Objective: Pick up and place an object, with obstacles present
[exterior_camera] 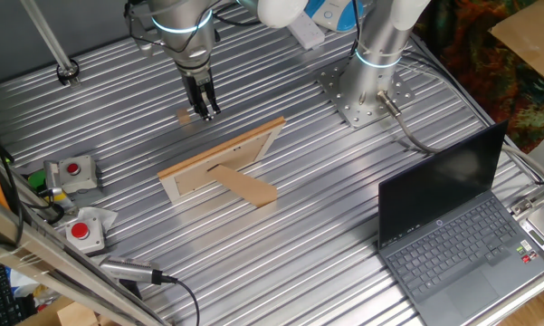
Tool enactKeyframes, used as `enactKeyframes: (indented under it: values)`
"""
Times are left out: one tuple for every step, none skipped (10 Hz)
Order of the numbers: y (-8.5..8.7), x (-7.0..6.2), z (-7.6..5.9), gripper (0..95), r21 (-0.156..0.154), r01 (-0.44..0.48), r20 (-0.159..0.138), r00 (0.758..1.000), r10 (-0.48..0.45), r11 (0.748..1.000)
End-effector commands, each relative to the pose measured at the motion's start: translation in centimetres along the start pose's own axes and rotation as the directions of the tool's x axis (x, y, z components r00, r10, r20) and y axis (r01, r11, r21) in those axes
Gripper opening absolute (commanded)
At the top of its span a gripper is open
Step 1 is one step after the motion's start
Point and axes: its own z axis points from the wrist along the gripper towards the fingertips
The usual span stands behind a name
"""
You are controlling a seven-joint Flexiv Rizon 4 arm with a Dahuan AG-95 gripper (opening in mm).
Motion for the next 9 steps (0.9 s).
enactKeyframes:
  values:
    - [-0.01,-0.02,0.0,0.0,0.004,-0.001,0.0,1.0,0.001,1.0]
    - [-0.01,-0.02,0.0,0.0,0.007,-0.002,0.001,1.0,0.002,1.0]
    - [-0.01,-0.01,0.0,0.0,0.009,-0.004,0.001,1.0,0.004,1.0]
    - [-0.01,-0.01,0.0,0.0,0.011,-0.004,0.001,1.0,0.004,1.0]
    - [-0.01,0.0,0.0,0.0,0.007,-0.002,0.002,1.0,0.002,1.0]
    - [-0.02,0.02,0.0,0.0,0.002,-0.001,0.001,1.0,0.001,1.0]
    - [-0.03,0.02,0.0,0.0,0.0,-0.001,0.001,1.0,0.001,1.0]
    - [-0.04,0.03,0.0,0.0,0.004,0.0,0.0,1.0,0.0,1.0]
    - [-0.04,0.03,-0.01,0.0,0.004,0.0,0.0,1.0,0.0,1.0]
